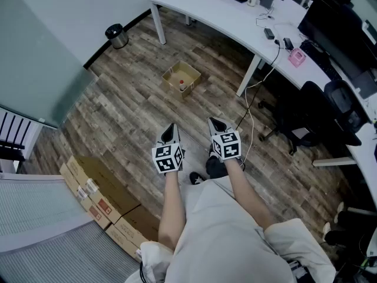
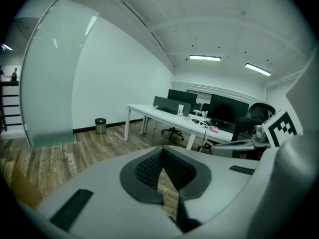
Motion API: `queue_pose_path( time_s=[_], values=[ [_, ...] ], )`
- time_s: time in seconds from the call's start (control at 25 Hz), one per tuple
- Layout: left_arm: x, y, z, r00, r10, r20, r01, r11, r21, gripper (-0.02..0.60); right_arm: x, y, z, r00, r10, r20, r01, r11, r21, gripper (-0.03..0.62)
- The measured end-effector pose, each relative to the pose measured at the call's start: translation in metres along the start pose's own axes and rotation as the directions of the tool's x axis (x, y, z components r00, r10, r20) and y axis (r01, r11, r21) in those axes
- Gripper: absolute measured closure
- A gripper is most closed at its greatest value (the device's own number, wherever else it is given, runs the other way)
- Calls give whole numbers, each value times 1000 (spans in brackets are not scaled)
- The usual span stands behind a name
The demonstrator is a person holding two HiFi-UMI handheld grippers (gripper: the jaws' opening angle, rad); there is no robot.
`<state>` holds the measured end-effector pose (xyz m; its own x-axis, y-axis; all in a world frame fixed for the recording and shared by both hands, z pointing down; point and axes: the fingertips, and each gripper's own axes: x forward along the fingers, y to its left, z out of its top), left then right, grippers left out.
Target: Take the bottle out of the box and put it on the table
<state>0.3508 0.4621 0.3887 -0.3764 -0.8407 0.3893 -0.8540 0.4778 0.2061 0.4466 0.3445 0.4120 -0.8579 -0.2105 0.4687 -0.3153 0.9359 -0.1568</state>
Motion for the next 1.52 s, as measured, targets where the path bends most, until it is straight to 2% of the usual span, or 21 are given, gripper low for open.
queue_pose_path(
  time_s=[0.32,0.4,0.52,0.72,0.96,1.28,1.52],
  values=[
    [-16,9,11,999,13,38,-14,999,37,569,-14,-10,7,997,-77,26,79,996,-45,556],
    [-16,12,14,999,21,50,-23,999,36,569,-12,-14,11,996,-84,40,84,996,-21,556],
    [-15,20,15,998,32,60,-33,999,27,569,-4,-15,16,994,-80,71,78,996,32,554],
    [-1,37,18,997,54,55,-55,998,19,569,23,-17,22,997,-56,58,56,998,15,553],
    [15,73,45,989,113,91,-115,993,11,569,69,-17,40,999,12,33,-13,999,32,553],
    [81,116,70,987,147,59,-148,989,22,569,152,-26,75,996,94,1,-94,996,2,553],
    [149,135,116,988,143,60,-145,989,33,569,214,-66,128,994,113,12,-113,993,16,553]
  ],
)
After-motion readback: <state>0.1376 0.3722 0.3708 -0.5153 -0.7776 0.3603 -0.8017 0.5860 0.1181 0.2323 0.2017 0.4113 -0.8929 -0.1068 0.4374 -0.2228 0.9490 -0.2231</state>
